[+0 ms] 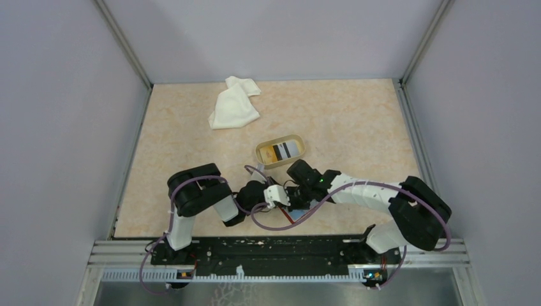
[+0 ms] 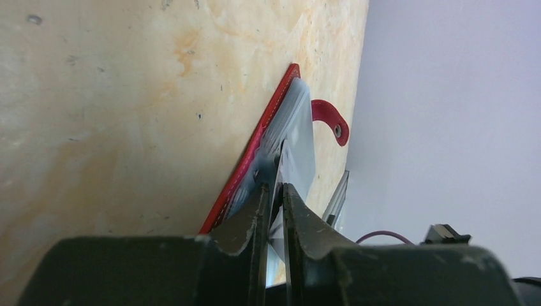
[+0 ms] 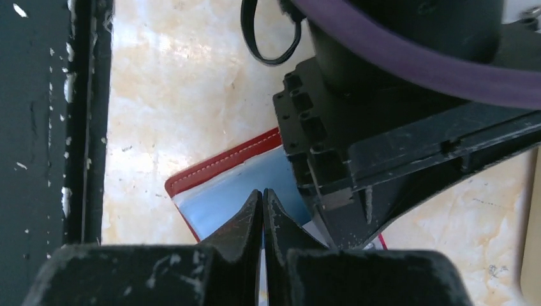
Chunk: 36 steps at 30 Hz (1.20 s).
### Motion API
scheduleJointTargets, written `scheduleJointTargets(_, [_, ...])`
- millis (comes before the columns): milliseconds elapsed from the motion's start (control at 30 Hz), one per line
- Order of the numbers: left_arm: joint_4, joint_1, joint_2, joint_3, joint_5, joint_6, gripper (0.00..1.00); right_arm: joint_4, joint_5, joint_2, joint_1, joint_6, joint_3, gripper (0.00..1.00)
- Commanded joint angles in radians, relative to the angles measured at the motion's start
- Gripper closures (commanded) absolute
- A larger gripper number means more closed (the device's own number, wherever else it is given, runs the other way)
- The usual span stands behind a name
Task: Put the credit cards into the card holder
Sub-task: Insert the credit card into the card holder.
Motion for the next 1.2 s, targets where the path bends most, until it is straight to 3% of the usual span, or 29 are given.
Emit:
scheduleJointTargets(0, [-0.006,0.001,0.023,0.006,0.02,0.012,0.81,0.104,0.166,0.032,0.038,0.048,0.008,1.0])
scheduleJointTargets(467, [0.026,0.014,0.033,0.0,0.043,0.012,0.7,0.065,0.288,0.04,0.039,0.011,0.008,1.0])
scheduleJointTargets(667, [0.027,0.024,0.034,-0.006,0.052,0.016,0.73,-0.018,0.108,0.007,0.006,0.034,0.05,1.0])
scheduleJointTargets(867, [0.03,0.029,0.035,-0.02,0.069,0.027,0.74,-0.108,-0.167,-0.092,-0.139,0.059,0.102,0.97])
scheduleJointTargets(1000, [0.046,0.036,0.034,-0.029,0.087,0.039,0.73,-0.113,-0.221,-0.115,-0.201,0.082,0.114,0.96])
scheduleJointTargets(1167, [0.057,0.045,0.036,-0.036,0.124,0.049,0.75,-0.08,-0.175,-0.106,-0.257,0.137,0.121,0.95])
